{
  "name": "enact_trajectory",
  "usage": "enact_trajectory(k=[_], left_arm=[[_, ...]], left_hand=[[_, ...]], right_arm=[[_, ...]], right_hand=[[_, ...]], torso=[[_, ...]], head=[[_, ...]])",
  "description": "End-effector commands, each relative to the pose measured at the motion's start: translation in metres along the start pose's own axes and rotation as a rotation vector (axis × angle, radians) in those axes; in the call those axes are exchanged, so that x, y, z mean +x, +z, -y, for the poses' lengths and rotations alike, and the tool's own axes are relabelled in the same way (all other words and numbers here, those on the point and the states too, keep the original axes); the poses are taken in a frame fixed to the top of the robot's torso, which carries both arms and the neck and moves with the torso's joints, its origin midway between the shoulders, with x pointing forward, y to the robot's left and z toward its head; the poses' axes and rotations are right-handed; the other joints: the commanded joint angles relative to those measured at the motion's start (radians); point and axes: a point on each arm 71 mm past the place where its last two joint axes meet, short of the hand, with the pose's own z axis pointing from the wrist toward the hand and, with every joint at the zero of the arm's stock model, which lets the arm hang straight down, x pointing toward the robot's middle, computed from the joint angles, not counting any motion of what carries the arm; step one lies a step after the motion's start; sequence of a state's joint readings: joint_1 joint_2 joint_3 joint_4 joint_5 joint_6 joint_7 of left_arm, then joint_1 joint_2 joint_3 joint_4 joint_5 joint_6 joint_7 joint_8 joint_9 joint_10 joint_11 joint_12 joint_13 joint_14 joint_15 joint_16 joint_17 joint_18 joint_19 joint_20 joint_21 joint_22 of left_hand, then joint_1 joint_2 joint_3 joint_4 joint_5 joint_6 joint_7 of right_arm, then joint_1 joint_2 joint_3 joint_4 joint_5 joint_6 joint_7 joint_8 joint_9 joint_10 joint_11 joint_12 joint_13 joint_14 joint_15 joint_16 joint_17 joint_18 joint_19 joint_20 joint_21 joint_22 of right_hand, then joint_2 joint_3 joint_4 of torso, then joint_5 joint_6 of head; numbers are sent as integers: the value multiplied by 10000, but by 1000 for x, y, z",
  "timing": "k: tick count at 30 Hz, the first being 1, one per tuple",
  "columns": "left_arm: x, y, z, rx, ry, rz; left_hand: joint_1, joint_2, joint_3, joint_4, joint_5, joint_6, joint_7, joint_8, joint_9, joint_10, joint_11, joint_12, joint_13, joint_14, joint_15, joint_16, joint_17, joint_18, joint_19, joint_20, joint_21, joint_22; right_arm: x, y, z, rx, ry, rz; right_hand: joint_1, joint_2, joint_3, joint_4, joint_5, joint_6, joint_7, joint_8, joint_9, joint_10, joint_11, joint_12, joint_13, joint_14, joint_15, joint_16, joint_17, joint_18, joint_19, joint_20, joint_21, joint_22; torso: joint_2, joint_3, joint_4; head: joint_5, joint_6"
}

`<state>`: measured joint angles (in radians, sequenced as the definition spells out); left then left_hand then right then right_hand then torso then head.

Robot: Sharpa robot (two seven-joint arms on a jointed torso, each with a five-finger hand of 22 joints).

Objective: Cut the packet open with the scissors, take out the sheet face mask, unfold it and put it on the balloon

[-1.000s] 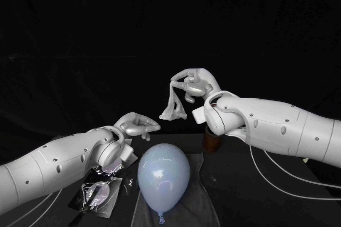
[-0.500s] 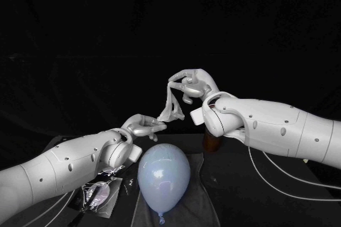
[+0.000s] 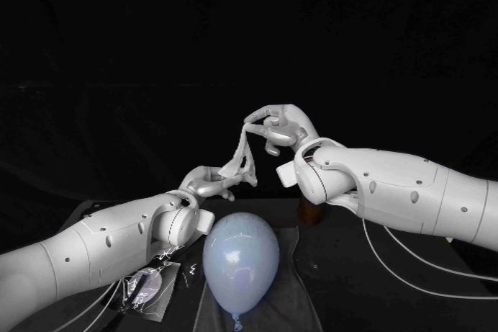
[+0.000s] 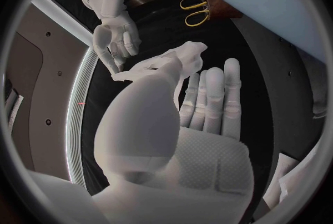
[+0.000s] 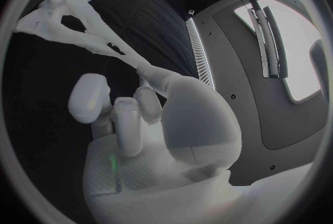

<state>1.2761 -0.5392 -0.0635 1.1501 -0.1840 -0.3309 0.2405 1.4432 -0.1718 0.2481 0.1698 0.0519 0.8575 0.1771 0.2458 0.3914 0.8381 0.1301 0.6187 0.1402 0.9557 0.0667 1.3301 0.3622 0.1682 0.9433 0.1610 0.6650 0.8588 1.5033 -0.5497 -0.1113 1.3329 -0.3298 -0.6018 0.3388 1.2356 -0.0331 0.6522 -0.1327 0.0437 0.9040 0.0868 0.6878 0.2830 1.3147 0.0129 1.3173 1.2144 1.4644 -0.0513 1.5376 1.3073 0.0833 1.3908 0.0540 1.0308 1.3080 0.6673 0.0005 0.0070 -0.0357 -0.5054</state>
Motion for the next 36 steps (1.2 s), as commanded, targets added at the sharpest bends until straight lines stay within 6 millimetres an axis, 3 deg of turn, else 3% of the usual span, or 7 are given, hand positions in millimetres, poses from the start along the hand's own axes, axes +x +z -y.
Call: enact_trajectory(k=[1,6,10,15,19,31,36], left_arm=[[1,0,3,387,-473,374],[2,0,4,494,-514,334],[1,0,5,632,-519,401],[1,0,6,792,-524,413],[2,0,7,853,-503,398],[-1,-3,7,932,-621,-24],[-3,-5,6,941,-672,-160]], left_hand=[[152,13,-24,21,-42,91,-4,51,4,-18,-47,48,11,-29,-24,43,-14,141,-10,23,-41,1],[379,60,9,-4,-42,130,-34,115,-4,-72,-50,79,4,-58,-30,60,-25,137,-12,11,-42,16],[868,392,312,-103,-39,537,-281,359,35,4,-93,145,-3,-99,-68,88,-33,141,-17,-17,-12,64],[1512,892,924,-401,-40,1636,-483,877,142,624,-352,252,-44,-95,-288,221,9,158,-34,-190,291,359],[1516,917,1176,-524,-41,1893,-491,955,147,1086,-561,227,-108,-36,-472,300,33,146,-120,-345,617,691],[548,1151,1397,174,-42,1523,-736,1081,408,1080,-414,-46,-250,-80,-325,409,81,93,-389,-235,604,857],[697,1159,1519,116,-40,1386,-704,1114,483,984,-413,-85,-263,-143,-330,428,91,113,-402,-207,552,842]], right_arm=[[1,0,-2,-86,40,-64],[3,1,-2,-87,52,-84],[2,0,-2,-83,58,-94],[1,0,-2,-80,47,-64],[0,0,-1,-77,21,-8],[-14,3,5,83,-167,334],[-20,3,10,214,-267,496]], right_hand=[[-65,24,12,40,49,41,4,36,17,30,-14,40,12,803,-6,39,1689,125,9,11,-5,1337],[-65,25,13,40,49,40,4,37,18,22,-14,32,0,800,-6,35,1678,130,1,11,-30,1331],[-65,25,13,40,49,40,4,37,18,22,-14,32,0,800,-6,35,1678,130,1,11,-30,1331],[-68,26,14,40,49,37,6,38,20,27,-13,37,7,798,-5,33,1671,127,6,12,-18,1334],[-68,27,14,40,49,36,6,38,21,28,-12,37,7,794,-5,28,1656,129,2,12,-30,1331],[-68,27,14,40,49,36,6,38,21,28,-12,37,7,794,-5,28,1656,129,2,12,-30,1331],[-72,27,15,40,49,32,7,41,24,31,-11,40,11,798,-4,32,1671,130,1,12,-35,1330]], torso=[[-1,9,2],[-7,6,1],[-3,1,1],[5,-1,7],[1,4,9],[-3,-6,7],[2,-1,9]], head=[[42,15],[13,9],[15,5],[21,6],[48,4],[21,20],[20,24]])
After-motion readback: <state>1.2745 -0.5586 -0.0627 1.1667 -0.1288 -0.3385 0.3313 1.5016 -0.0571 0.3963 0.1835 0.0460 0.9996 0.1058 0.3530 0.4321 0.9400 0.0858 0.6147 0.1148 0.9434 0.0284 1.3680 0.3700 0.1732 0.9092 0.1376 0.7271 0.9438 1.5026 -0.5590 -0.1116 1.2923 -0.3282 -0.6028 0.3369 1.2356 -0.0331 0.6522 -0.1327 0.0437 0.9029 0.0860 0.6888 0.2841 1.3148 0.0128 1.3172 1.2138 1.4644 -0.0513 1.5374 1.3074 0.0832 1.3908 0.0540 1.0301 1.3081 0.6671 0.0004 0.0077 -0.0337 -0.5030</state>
